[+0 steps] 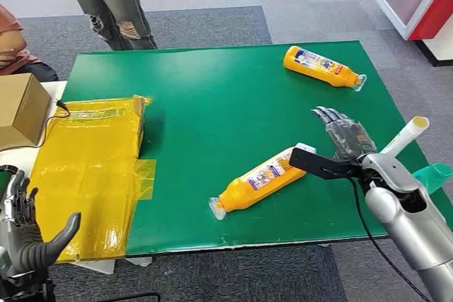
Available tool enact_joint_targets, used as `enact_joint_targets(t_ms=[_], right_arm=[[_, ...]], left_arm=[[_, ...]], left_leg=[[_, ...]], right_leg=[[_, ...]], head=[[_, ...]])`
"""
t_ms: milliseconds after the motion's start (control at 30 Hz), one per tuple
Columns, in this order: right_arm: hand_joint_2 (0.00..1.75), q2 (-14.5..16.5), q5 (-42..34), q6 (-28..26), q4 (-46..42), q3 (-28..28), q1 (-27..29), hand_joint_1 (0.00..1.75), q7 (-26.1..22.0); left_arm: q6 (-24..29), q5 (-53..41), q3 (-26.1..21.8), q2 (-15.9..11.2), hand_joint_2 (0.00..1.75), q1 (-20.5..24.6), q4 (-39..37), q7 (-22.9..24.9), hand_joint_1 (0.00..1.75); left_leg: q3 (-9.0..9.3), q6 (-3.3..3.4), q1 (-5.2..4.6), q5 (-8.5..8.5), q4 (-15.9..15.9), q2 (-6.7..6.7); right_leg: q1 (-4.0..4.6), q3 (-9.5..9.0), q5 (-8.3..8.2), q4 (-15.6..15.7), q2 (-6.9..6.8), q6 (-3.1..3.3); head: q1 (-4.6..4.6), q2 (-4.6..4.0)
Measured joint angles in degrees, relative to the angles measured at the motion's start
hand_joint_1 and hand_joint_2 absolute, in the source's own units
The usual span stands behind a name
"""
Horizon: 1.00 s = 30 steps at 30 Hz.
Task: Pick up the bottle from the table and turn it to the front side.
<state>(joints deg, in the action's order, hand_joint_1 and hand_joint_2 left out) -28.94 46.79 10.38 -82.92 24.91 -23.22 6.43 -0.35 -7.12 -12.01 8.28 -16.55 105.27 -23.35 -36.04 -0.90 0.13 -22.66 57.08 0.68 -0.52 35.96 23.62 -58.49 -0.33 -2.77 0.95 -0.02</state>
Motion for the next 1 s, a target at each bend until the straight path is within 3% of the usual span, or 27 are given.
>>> enact_joint_targets(t_ms=[233, 600, 1000], right_arm=[[1.75, 1.86, 2.95, -0.44, 6.13, 4.79, -1.41, 0.00, -1.07], [1.75, 8.93, 9.83, -1.42, 18.62, 15.47, -7.00, 0.00, -2.51], [1.75, 11.87, 12.11, -2.16, 23.60, 19.92, -8.53, 0.00, -3.65]], left_arm=[[0.39, 1.84, 0.00, -0.01, 1.75, 1.03, 0.01, -0.22, 0.00], [0.44, 3.26, 0.13, -0.06, 1.75, 2.17, -0.01, -0.05, 0.00], [-0.63, 3.18, 0.40, -0.13, 1.75, 2.19, -0.01, 0.42, 0.00]], left_leg=[[0.00, -0.02, 0.02, 0.02, 0.00, 0.00], [0.01, -0.03, 0.03, 0.04, 0.00, 0.01], [0.01, -0.02, 0.03, 0.03, 0.00, 0.01]], right_leg=[[0.03, 0.00, 0.00, -0.01, 0.01, 0.01], [0.03, 0.01, 0.00, -0.01, 0.01, 0.01], [0.03, 0.02, 0.00, -0.01, 0.02, 0.01]], head=[[-0.01, 0.00], [-0.02, 0.00], [-0.02, 0.00]])
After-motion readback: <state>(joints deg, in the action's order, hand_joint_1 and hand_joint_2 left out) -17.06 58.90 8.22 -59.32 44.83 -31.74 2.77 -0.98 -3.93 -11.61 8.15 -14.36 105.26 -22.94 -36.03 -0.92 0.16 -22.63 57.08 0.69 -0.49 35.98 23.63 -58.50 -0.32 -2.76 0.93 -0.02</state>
